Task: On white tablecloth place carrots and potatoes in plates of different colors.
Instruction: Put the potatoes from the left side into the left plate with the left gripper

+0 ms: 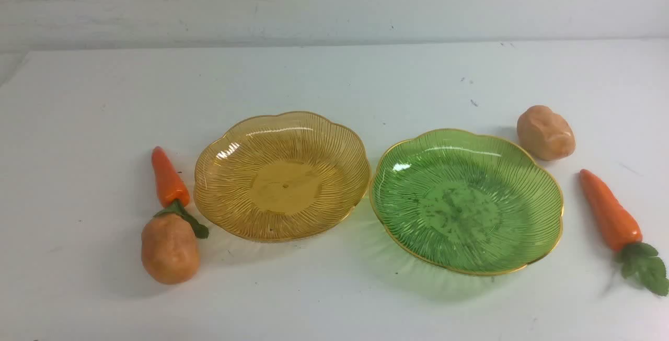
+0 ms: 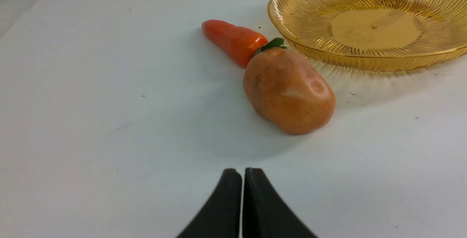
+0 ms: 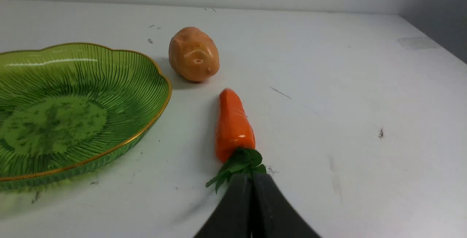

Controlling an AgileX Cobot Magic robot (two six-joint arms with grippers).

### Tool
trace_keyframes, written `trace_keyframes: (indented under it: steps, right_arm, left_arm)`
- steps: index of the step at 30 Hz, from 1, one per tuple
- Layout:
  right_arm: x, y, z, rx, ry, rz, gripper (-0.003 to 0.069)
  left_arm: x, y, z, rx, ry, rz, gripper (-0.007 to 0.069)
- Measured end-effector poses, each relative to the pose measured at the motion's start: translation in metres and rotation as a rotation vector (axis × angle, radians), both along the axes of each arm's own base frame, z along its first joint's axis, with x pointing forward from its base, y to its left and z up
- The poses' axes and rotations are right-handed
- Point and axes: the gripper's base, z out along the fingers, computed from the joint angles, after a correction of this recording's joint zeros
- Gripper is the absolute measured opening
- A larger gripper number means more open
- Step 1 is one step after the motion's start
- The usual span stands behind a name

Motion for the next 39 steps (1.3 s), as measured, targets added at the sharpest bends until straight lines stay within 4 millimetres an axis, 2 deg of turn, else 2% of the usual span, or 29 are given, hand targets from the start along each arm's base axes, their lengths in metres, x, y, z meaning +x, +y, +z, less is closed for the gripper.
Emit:
trace_keyframes:
  steps: [22,25,32,37,39]
  right_arm:
    - [0.000,0.000,0.000,0.000,0.000,0.000,-0.0015]
    - [0.000,0.000,0.000,0.000,0.000,0.000,-0.0015]
    - [0.000,0.000,0.000,0.000,0.000,0.000,-0.0015]
    - [0.000,0.000,0.001,0.008,-0.011,0.002,-0.0015]
    - [0.001,0.002,0.004,0.056,-0.052,0.007,-0.0015]
  left_arm:
    - [0.000,0.001,0.001,0.026,-0.008,-0.001,-0.0003]
    - [0.001,-0.002,0.006,-0.088,-0.059,0.004,-0.0003]
    - [0.004,-0.003,0.030,-0.649,-0.273,0.064,-0.0003]
    - [-0.003,0.020,0.063,-0.860,-0.689,0.174,-0.0003]
    - [-0.009,0.020,0.084,-0.872,-0.745,0.153,-0.0003]
